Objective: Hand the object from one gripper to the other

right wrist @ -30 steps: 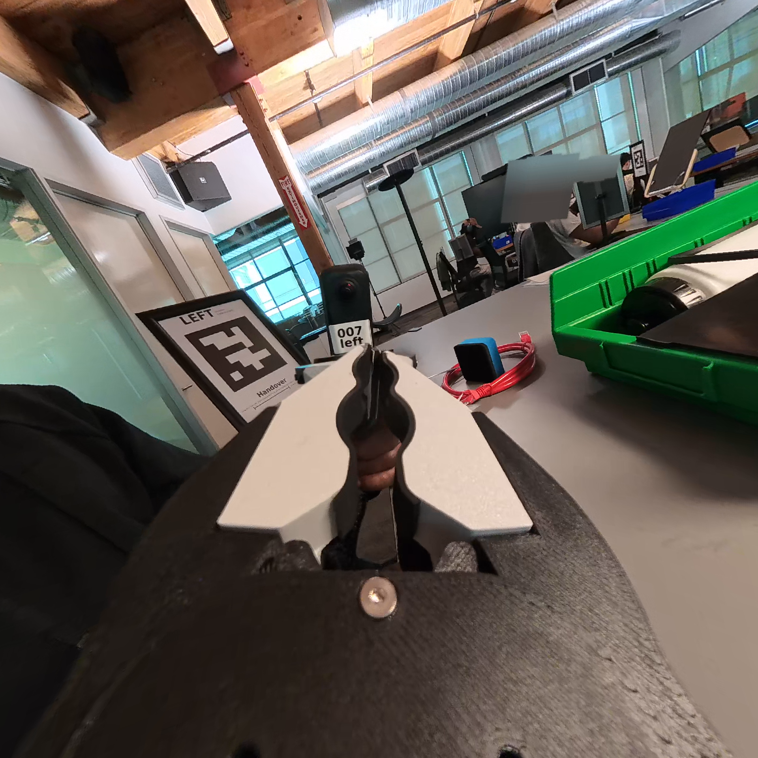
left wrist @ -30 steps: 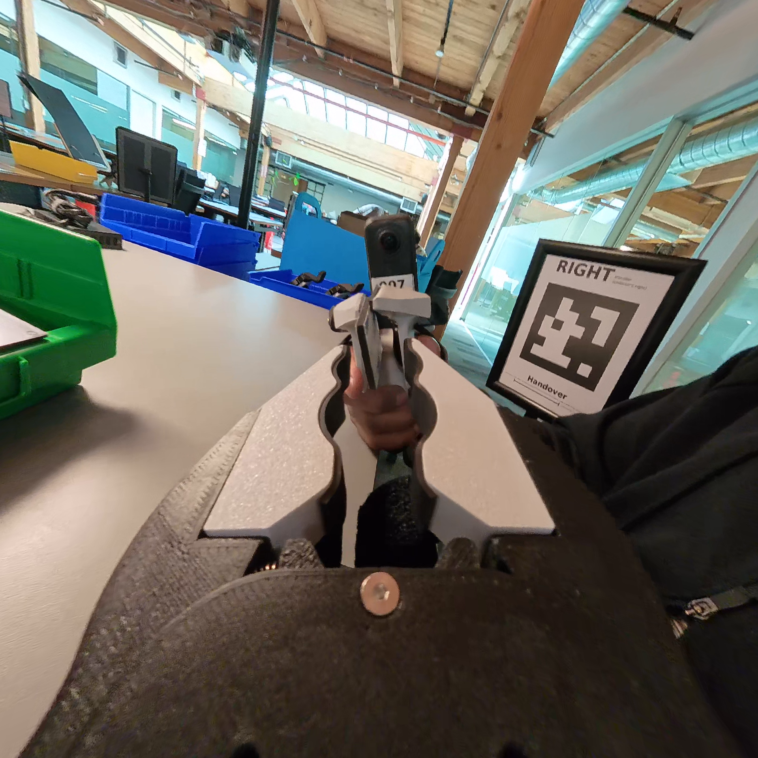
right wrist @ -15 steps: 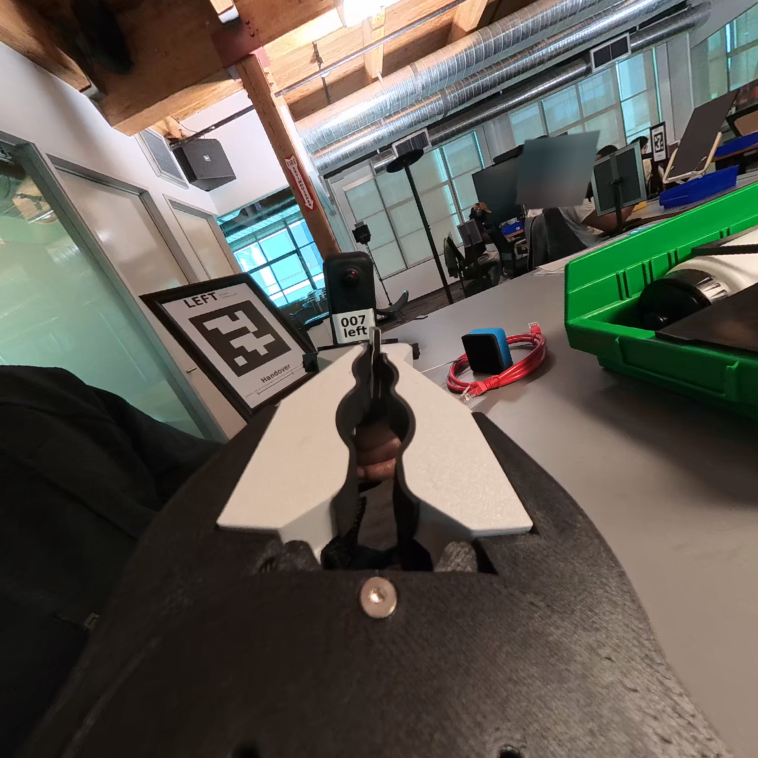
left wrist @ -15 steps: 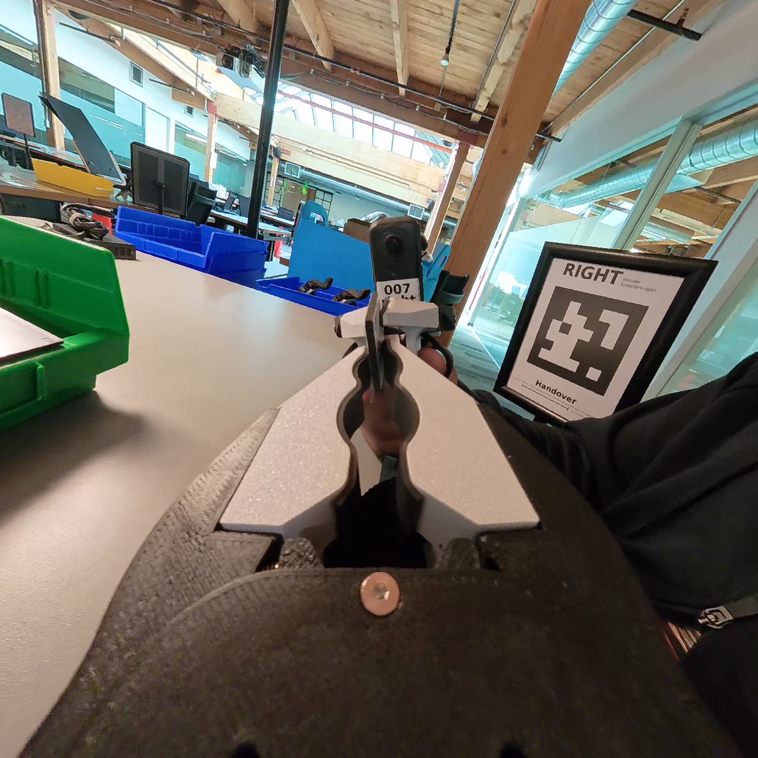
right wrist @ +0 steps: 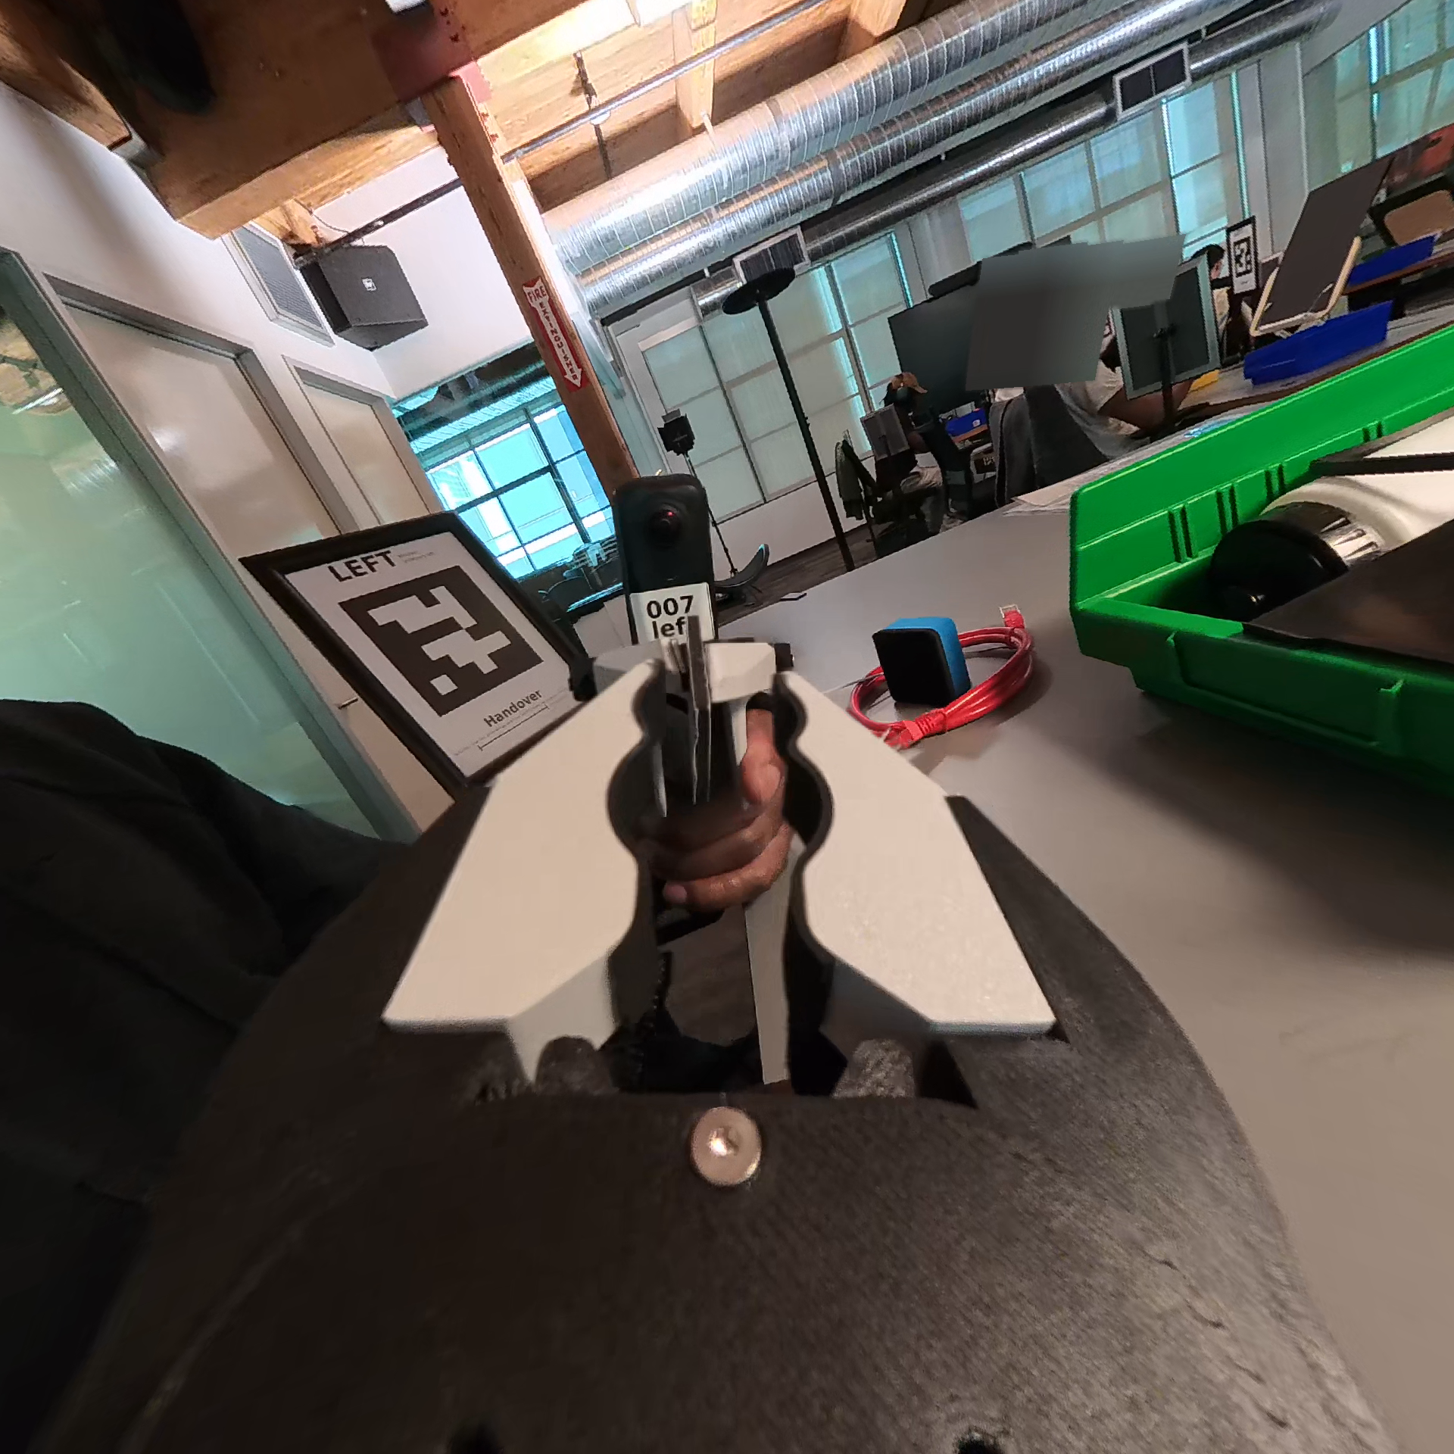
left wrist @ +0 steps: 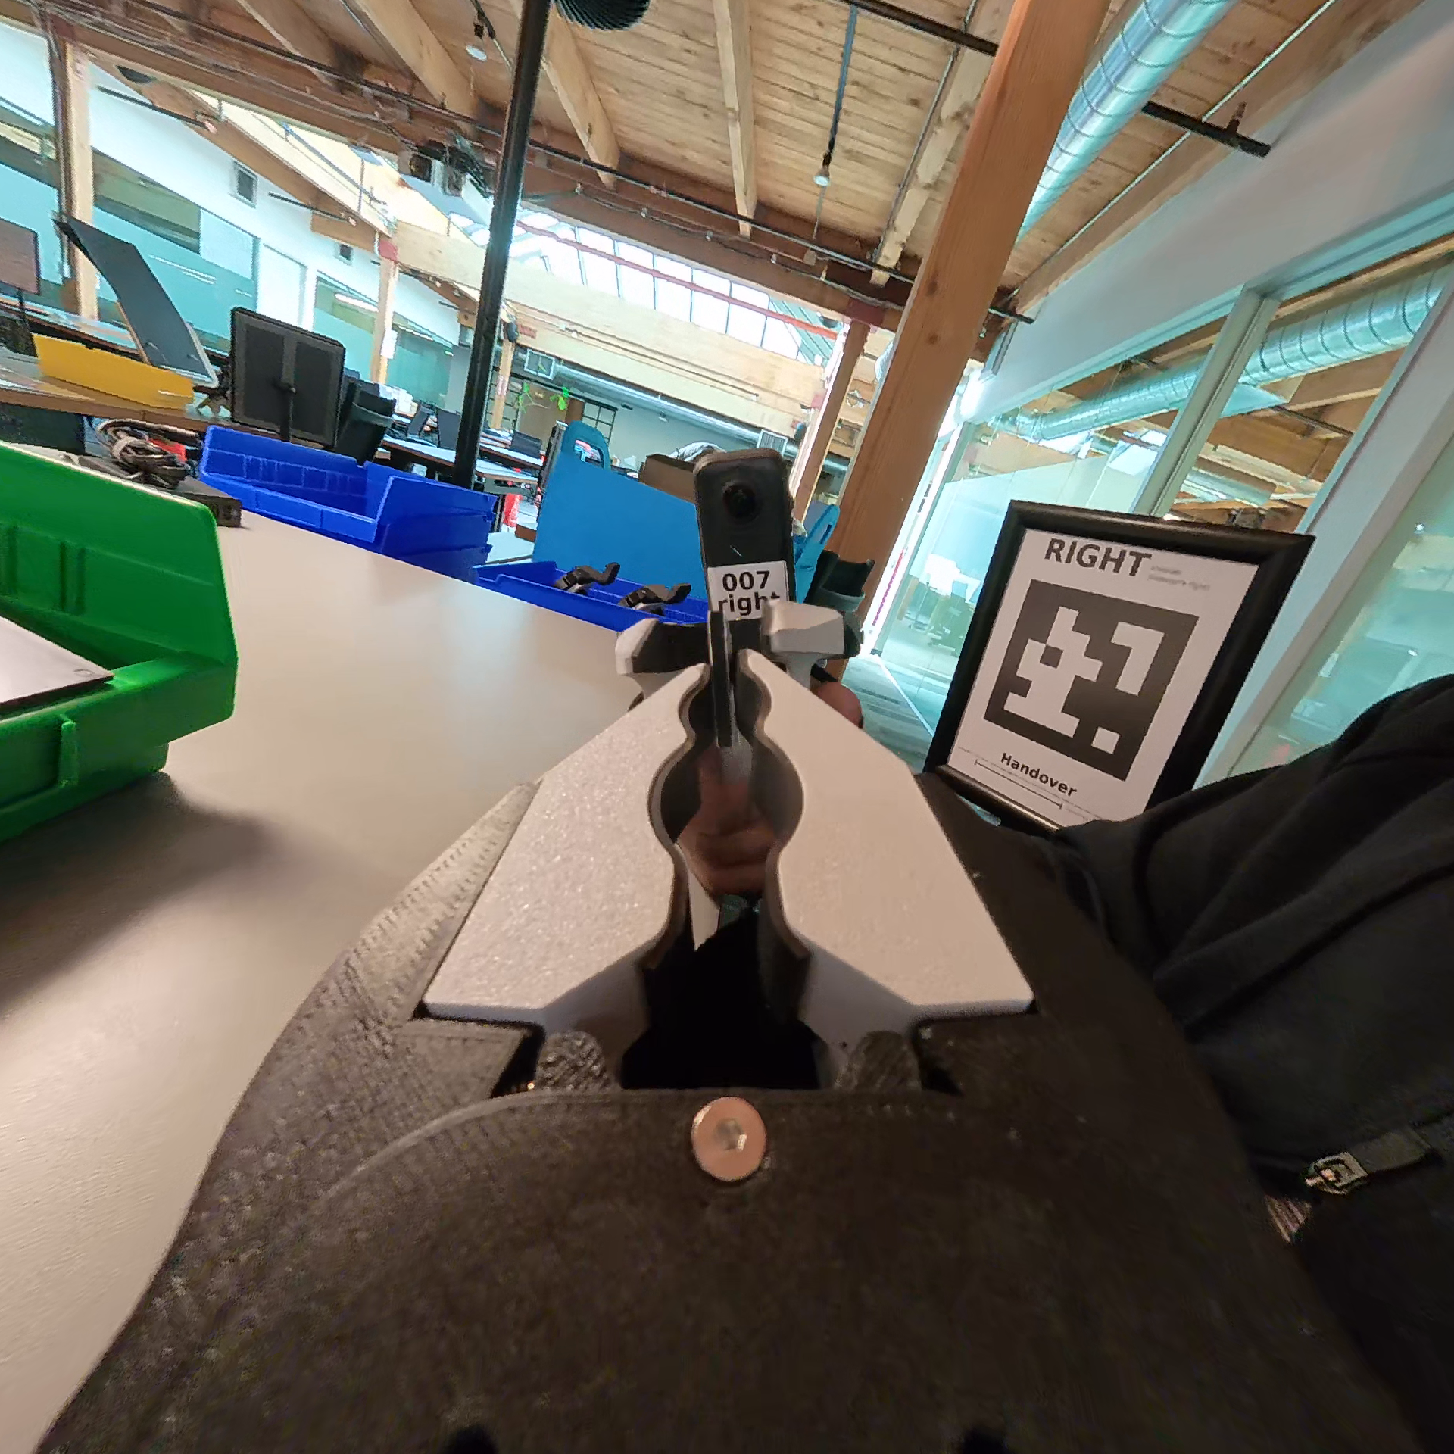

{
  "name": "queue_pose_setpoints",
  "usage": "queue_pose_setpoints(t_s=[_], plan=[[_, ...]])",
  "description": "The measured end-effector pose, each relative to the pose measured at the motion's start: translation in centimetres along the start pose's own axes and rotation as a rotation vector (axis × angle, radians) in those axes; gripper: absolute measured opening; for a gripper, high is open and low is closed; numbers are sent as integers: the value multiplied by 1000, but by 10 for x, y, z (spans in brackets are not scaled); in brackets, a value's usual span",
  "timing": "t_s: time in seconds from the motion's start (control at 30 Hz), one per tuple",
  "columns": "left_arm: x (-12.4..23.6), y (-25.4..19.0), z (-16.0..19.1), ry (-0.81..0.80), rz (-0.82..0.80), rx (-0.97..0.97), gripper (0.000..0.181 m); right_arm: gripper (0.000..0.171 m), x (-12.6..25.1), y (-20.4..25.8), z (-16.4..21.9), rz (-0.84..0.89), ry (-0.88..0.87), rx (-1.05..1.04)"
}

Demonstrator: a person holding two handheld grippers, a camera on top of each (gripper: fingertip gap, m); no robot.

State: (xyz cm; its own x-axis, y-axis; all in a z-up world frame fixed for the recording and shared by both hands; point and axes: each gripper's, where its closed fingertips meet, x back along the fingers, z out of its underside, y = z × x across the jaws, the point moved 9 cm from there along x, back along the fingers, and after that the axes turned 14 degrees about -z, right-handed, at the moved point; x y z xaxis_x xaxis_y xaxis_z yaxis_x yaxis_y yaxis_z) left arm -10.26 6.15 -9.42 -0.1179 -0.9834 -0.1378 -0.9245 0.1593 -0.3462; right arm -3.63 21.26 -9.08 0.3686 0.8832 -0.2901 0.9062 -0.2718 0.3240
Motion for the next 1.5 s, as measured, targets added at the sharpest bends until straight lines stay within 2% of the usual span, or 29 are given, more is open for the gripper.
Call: queue_pose_setpoints(t_s=[0.03,0.1,0.37,0.43,0.47,0.57,0.63,0.67,0.77,0.87,1.03,1.17,1.27,1.33,1.4,1.5], plan=[[0,0,0,2,-3,-1,4,19,-1,0,0,0,7,1],[0,2,-1,-6,-21,15,7,4,-1,0,0,0,9,5],[-2,2,0,13,-22,14,17,5,7,0,-4,-10,-77,0],[-3,1,2,32,-16,1,16,6,7,1,-4,-17,-71,9],[-3,-1,2,36,-9,-7,8,7,6,2,-3,-28,-64,18],[-4,-3,3,45,1,-24,4,40,3,2,-2,-12,-46,27],[-5,-4,5,64,11,-35,4,49,3,2,-2,-2,-47,25],[-6,-5,6,76,17,-45,4,47,3,2,-2,-2,-47,24],[-8,-9,9,107,16,-83,4,20,2,3,-1,-20,-28,24],[-9,-8,9,111,-1,-79,5,5,0,3,0,-26,-9,27],[-8,-7,9,104,-6,-68,6,4,1,3,-1,-16,-20,23],[-9,-7,9,110,-8,-73,19,3,4,2,-2,-2,-45,19],[-12,-9,12,145,-6,-93,21,4,3,2,-2,0,-41,23],[-14,-11,16,182,-11,-121,19,3,3,2,-2,1,-37,26],[-16,-13,18,202,-25,-149,8,4,3,2,-2,5,-40,25],[-15,-13,17,186,-31,-150,1,4,4,2,-2,6,-44,23]])
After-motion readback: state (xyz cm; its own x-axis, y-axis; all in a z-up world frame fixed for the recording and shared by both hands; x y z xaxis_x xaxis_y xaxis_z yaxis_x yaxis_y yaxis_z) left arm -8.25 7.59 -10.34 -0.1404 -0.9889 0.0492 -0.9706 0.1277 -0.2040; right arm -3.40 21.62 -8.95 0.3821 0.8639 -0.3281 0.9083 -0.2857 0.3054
